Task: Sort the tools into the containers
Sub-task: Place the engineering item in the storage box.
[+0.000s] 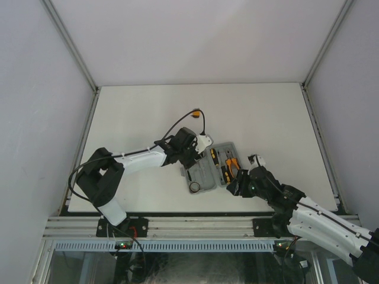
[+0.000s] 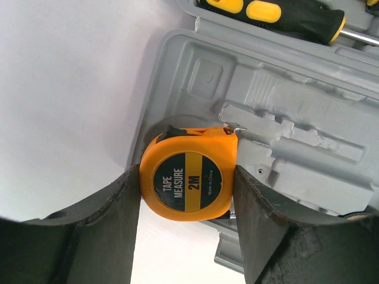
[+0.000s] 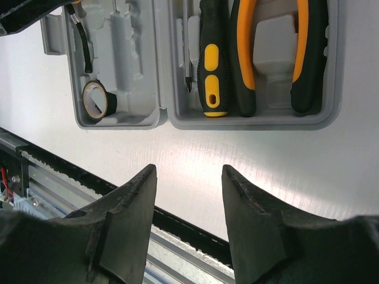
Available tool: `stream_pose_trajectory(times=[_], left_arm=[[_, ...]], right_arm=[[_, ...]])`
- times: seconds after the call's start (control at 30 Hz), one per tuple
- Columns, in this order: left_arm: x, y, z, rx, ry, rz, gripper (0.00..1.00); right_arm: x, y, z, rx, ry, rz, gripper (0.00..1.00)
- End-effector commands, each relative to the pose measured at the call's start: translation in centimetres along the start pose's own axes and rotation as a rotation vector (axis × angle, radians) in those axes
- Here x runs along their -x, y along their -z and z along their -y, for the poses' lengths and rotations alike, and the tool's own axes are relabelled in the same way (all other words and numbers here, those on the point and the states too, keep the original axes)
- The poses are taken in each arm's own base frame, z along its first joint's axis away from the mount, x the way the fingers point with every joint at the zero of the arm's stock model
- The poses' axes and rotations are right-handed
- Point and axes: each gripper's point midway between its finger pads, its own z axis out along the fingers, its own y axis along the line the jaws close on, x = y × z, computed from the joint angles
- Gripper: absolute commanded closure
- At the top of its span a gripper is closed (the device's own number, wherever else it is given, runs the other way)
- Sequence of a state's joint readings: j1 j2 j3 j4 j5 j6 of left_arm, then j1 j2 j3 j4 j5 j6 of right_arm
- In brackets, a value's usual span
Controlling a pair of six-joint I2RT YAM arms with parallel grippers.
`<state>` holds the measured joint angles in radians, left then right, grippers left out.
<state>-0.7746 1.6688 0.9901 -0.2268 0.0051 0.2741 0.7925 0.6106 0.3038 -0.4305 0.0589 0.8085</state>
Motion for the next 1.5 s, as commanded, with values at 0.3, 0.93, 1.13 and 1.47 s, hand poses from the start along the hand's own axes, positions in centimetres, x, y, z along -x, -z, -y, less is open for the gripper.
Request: stream_pose_trajectory(times=[0.3,0.93,1.13,1.47], left_arm=[[0.7,-0.2,-0.5,-0.001,-0.003,0.010,0.48],[2.7,1.5,-0.9,0.036,0.079,0.116,0.21],[6.0,4.7,-1.1,0.047,0.186,0.299,0.23],[7.0,9.7,-1.6,0.066,0.610,0.552,0.27]], right_arm=[[1.9,0.7,-2.3,0.070,-0.018,0.051,0.52],[2.2,0.9,-2.4,0.070,-0.009,0.063,0.52],[3.3,1.0,-2.9,0.064,0.032,0.081,0.53],[6.0,-0.4,-6.2,0.116,0.082,0.095,0.55]])
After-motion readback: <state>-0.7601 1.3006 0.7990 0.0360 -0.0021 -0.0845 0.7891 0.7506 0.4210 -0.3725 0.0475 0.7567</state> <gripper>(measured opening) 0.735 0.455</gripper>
